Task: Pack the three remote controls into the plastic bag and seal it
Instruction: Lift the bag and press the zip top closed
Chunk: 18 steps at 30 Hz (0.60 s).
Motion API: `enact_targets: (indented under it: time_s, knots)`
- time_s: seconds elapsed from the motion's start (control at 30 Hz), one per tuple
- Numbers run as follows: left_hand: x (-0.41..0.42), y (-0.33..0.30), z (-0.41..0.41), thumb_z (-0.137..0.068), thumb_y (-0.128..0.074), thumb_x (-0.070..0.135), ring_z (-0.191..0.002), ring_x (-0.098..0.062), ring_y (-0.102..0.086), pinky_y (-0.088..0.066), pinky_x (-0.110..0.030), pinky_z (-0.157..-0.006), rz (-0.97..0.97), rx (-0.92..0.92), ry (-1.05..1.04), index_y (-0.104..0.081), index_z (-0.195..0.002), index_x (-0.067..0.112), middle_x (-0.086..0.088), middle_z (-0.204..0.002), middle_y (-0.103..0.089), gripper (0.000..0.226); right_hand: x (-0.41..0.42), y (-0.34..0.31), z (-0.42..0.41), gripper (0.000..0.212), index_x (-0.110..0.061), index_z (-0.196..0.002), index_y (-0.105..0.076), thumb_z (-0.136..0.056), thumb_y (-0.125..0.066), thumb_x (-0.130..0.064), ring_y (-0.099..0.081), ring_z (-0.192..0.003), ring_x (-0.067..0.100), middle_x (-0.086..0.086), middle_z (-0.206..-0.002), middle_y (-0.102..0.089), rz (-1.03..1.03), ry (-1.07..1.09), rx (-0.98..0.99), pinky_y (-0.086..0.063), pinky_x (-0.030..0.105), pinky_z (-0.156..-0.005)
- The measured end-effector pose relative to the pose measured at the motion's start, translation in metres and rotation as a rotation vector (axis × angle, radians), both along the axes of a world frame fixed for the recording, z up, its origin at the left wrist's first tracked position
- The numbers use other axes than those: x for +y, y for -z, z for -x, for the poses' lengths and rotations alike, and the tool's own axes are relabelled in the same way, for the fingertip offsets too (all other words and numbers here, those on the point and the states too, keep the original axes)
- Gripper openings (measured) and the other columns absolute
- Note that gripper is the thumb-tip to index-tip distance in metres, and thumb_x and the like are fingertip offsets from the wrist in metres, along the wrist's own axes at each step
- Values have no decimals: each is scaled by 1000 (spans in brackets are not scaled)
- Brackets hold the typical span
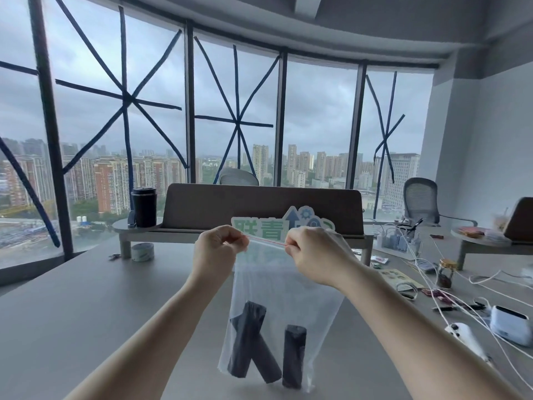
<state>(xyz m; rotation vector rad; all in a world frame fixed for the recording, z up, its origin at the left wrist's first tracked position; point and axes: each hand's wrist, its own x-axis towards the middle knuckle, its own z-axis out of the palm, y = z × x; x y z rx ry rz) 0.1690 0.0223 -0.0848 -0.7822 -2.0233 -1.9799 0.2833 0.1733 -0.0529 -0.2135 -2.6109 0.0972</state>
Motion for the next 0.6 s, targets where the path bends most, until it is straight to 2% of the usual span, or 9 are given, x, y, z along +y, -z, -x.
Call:
enact_targets:
  time_s: [0.1, 0.2, 0.3, 0.47, 0.6]
  knots:
    - [-7, 2, 7, -74, -70, 2, -38, -1, -45, -36, -26, -51, -48, -60, -19, -69, -60, 16, 7, -53, -64, 20, 7, 3, -7, 17, -24, -79, -53, -95, -47, -26, -61, -89, 25, -3, -99, -69, -15, 26, 4, -38, 33, -76]
    - [-16, 3, 14, -74, -68, -1, -37, -1, -45, -33, -25, -50, -93, -83, -26, -69, -60, 14, 1, -58, -65, 21, 15, 4, -14, 24, -30, -71, -44, -94, -47, -25, -56, -83, 22, -6, -96, -67, -19, 30, 8, -41, 36, -83]
    - [-25, 3, 19, -74, -67, -3, -36, -1, -43, -31, -23, -49, -115, -91, -27, -69, -63, 11, 8, -52, -62, 18, 19, 7, -18, 34, -31, -63, -35, -93, -47, -21, -50, -77, 20, -7, -90, -63, -28, 23, 15, -39, 35, -81]
    - [-36, 5, 28, -76, -67, 0, -38, -11, -31, -25, -17, -40, -129, -112, -30, -68, -62, 13, 9, -44, -57, 19, 21, 9, -20, 20, -27, -75, -45, -95, -47, -23, -52, -79, 21, -7, -92, -63, -38, 27, 10, -36, 32, -73]
    - [-43, 4, 32, -76, -65, -4, -37, -11, -29, -24, -14, -36, -165, -132, -44, -68, -65, 9, 7, -44, -56, 17, 18, 8, -19, 15, -26, -81, -46, -95, -45, -25, -62, -90, 24, -4, -101, -67, -82, 22, 13, -43, 35, -80]
